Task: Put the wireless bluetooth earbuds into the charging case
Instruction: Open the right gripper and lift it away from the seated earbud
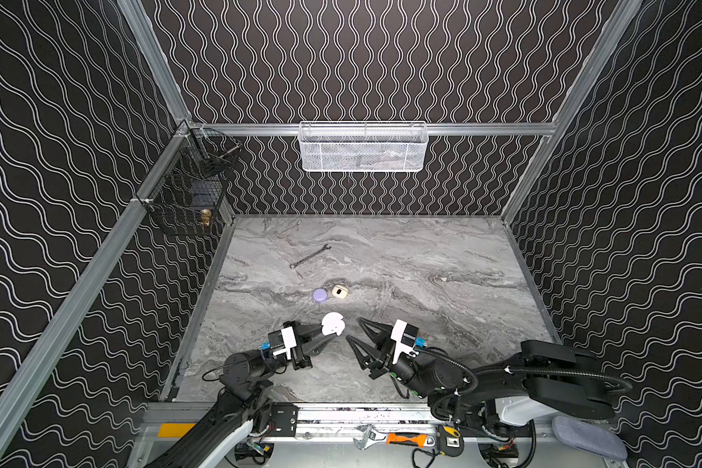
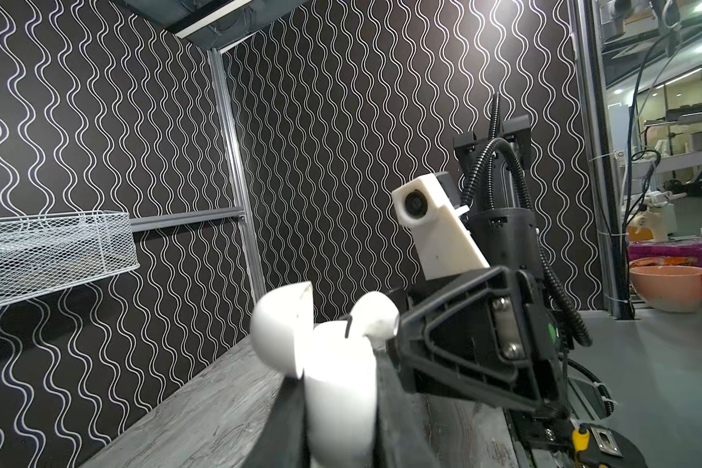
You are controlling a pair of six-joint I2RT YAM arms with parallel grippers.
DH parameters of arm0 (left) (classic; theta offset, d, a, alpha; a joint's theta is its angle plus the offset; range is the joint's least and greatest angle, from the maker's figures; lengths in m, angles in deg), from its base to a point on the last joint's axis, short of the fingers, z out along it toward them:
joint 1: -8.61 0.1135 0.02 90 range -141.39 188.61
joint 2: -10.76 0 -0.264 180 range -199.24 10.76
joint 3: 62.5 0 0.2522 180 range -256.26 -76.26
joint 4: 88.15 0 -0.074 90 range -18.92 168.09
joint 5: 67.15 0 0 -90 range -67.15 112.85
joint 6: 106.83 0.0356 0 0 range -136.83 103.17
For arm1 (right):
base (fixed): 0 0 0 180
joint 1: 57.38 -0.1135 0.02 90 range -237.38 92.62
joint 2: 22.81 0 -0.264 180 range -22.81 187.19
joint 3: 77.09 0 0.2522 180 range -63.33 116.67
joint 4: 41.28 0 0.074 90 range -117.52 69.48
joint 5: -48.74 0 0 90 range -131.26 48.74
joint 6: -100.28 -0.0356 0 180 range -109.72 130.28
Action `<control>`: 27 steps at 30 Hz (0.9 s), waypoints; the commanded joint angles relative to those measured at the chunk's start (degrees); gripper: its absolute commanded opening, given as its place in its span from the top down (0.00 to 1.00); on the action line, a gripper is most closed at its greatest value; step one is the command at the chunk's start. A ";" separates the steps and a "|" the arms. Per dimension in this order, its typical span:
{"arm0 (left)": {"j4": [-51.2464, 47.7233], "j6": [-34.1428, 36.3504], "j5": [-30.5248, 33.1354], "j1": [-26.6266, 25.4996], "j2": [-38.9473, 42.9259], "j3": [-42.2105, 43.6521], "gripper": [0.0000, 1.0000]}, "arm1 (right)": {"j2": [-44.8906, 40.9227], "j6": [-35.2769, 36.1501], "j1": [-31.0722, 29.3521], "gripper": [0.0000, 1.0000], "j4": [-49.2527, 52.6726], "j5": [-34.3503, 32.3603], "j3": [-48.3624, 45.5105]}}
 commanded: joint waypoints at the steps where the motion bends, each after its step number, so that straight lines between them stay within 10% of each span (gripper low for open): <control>1: 1.81 0.34 0.27 -0.05 -0.20 0.13 1.00 | -1.51 0.51 -0.23 0.34 -0.37 4.10 -0.07; 12: 0.39 1.09 0.23 -0.02 0.15 -0.44 1.00 | -0.18 -0.73 -0.43 0.31 12.41 -0.53 7.80; 27: -1.24 1.55 0.41 -0.02 1.69 -0.93 1.00 | 0.37 -0.31 -0.41 0.60 7.10 -7.45 4.81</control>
